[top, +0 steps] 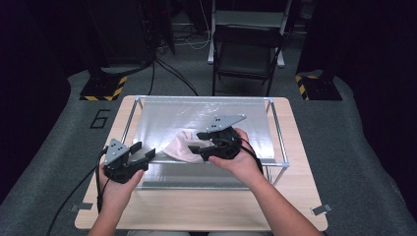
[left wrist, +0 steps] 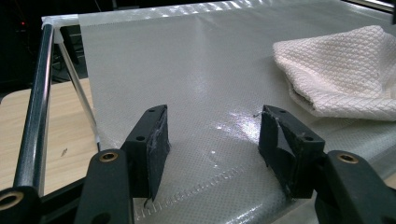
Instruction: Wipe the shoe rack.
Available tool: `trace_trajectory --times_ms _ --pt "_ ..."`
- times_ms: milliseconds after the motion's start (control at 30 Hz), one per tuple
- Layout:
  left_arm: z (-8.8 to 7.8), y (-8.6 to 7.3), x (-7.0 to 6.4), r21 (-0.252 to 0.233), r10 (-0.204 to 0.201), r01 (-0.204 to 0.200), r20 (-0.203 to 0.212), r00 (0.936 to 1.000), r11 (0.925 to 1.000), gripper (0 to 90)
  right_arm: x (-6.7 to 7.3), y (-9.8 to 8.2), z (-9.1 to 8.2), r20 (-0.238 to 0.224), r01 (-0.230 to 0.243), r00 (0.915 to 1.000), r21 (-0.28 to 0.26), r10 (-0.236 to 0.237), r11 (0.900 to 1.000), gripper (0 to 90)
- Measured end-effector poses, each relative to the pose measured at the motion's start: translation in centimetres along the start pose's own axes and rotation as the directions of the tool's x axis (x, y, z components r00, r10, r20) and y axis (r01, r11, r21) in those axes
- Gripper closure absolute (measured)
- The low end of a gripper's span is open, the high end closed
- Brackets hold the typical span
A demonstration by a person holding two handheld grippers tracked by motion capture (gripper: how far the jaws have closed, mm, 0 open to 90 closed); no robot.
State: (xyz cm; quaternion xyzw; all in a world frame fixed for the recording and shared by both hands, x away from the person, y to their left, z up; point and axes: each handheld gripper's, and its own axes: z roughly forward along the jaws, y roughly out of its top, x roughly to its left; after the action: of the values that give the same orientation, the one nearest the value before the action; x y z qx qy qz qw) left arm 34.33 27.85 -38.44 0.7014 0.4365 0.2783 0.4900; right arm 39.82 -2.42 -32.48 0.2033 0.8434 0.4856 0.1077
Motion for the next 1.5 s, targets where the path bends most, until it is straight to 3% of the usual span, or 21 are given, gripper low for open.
trace_trajectory --times_ms 300,433,500,600,700,800,933,967,1133,1300,1500 --pt "0.0 0.0 -0.1 -0.006 0.0 0.0 -0.006 1.0 1.0 42.8 -0.5 1.1 2.5 0.004 0.011 0.9999 0.073 -0.011 0.997 44.6" --pt "0.0 -0.1 -0.1 -0.008 0.001 -0.001 -0.008 1.0 1.0 42.9 -0.5 1.1 3.3 -0.018 0.034 0.9993 0.115 -0.032 0.993 56.7" --pt "0.0 -0.1 -0.1 -0.006 0.002 -0.002 -0.008 1.0 1.0 43.0 -0.4 0.9 3.5 -0.007 0.052 0.9987 0.142 -0.051 0.988 63.2" --pt "0.0 -0.1 -0.1 -0.008 0.001 -0.001 -0.009 1.0 1.0 43.2 -0.3 0.7 3.3 -0.014 0.088 0.9961 0.174 -0.087 0.981 76.1" --pt "0.0 -0.1 -0.1 -0.006 0.0 0.0 -0.008 1.0 1.0 43.3 -0.4 0.5 2.9 -0.011 0.102 0.9947 0.206 -0.102 0.973 82.4" --pt "0.0 -0.1 -0.1 -0.008 -0.004 0.004 -0.012 0.9999 1.0 43.4 -0.8 0.3 2.2 0.001 0.099 0.9948 0.226 -0.102 0.969 83.3" --pt "0.0 -0.1 -0.1 -0.007 -0.001 0.001 -0.01 0.9999 1.0 43.4 -1.4 0.0 1.6 -0.009 0.078 0.9969 0.221 -0.078 0.972 83.3" --pt "0.0 -0.1 -0.1 -0.007 -0.005 0.005 -0.011 0.9999 1.0 43.4 -1.3 0.0 1.7 0.0 0.078 0.9968 0.211 -0.08 0.974 83.3" --pt "0.0 -0.1 -0.1 -0.007 -0.001 0.001 -0.01 1.0 1.0 43.5 -0.5 0.7 2.7 -0.033 0.097 0.9952 0.233 -0.092 0.968 83.2" --pt "0.1 -0.1 -0.1 -0.011 -0.004 0.004 -0.016 0.9999 0.9999 43.9 0.3 1.2 3.7 -0.033 0.121 0.9926 0.248 -0.117 0.961 83.2" --pt "0.1 -0.1 -0.1 -0.011 -0.003 0.003 -0.017 0.9999 0.9999 44.1 -0.9 0.1 1.9 -0.015 0.095 0.9954 0.253 -0.094 0.963 83.3"
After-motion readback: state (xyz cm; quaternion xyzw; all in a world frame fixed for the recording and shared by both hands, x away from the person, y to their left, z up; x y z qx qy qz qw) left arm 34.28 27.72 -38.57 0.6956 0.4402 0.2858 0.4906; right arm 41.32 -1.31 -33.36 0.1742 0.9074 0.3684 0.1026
